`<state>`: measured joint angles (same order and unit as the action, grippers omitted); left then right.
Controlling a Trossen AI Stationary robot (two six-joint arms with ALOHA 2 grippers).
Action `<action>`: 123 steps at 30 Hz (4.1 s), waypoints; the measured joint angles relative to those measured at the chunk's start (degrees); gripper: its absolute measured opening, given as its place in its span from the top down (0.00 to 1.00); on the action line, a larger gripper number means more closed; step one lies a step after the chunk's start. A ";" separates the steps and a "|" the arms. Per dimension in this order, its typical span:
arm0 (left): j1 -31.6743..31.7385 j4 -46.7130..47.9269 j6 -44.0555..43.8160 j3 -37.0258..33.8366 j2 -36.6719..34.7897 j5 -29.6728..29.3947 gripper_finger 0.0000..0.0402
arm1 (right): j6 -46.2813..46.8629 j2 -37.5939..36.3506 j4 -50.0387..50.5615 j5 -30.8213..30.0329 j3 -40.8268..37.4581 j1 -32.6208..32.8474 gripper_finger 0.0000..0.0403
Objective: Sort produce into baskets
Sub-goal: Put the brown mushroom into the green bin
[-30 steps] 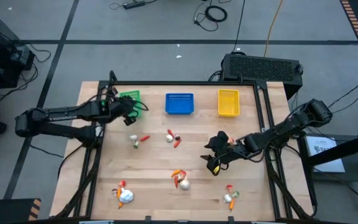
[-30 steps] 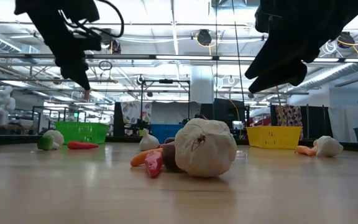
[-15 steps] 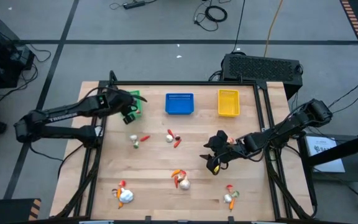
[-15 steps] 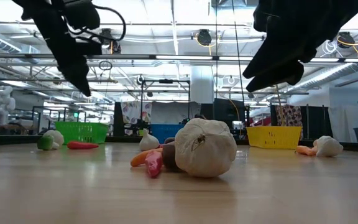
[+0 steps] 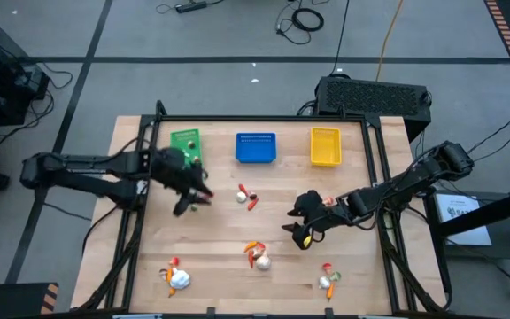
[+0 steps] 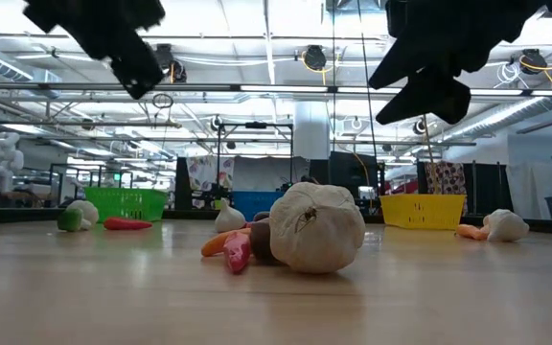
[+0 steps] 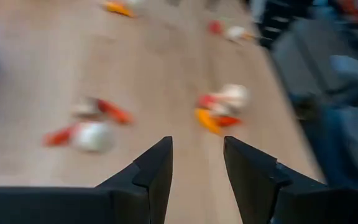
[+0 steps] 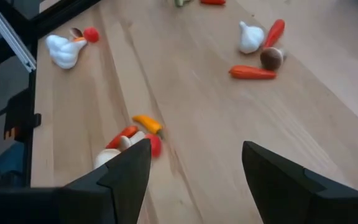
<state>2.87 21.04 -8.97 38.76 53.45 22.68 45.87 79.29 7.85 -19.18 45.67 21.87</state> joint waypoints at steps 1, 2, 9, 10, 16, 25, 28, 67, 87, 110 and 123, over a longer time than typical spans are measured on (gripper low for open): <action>-3.12 -0.06 -1.92 0.00 0.00 -0.06 0.62 | 0.00 0.00 0.03 -0.04 0.00 0.00 0.40; -6.41 -0.38 -3.52 0.00 0.02 -0.47 0.62 | 0.00 0.00 0.03 -0.16 0.01 -0.02 0.40; -29.32 -0.76 -19.00 1.65 0.13 -9.78 0.63 | -0.02 0.00 0.09 -0.24 0.00 -0.02 0.40; -32.66 -0.84 -20.86 2.29 0.45 -11.68 0.63 | -0.04 0.00 0.09 -0.24 0.01 -0.02 0.40; -47.06 -0.12 -22.80 8.89 6.00 -22.26 0.63 | -1.34 0.00 0.12 -0.33 0.01 -0.02 0.40; -55.09 15.52 -38.01 13.26 15.73 -26.32 0.63 | -3.99 0.00 0.12 -0.50 0.00 -0.11 0.40; -56.04 18.77 -42.93 13.25 18.20 -26.21 0.63 | -5.77 0.00 0.14 -0.50 0.00 -0.13 0.40; -66.00 18.45 -60.83 10.62 37.73 -26.27 0.63 | -26.06 0.07 -6.57 0.04 0.00 -11.04 0.40; -65.99 19.11 -58.87 10.64 37.29 -26.16 0.89 | -26.54 0.07 -6.59 0.04 0.00 -11.02 0.40; -23.25 60.38 -39.96 14.86 11.55 -63.49 0.91 | -23.87 0.07 -6.73 0.04 0.00 -10.88 0.40; 22.42 36.56 3.28 14.32 12.43 -50.20 0.91 | -22.47 0.04 -5.74 0.02 -0.02 -10.48 0.40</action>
<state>25.29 57.60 -5.69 53.09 65.88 -27.52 23.39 79.33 2.11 -19.16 45.65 11.39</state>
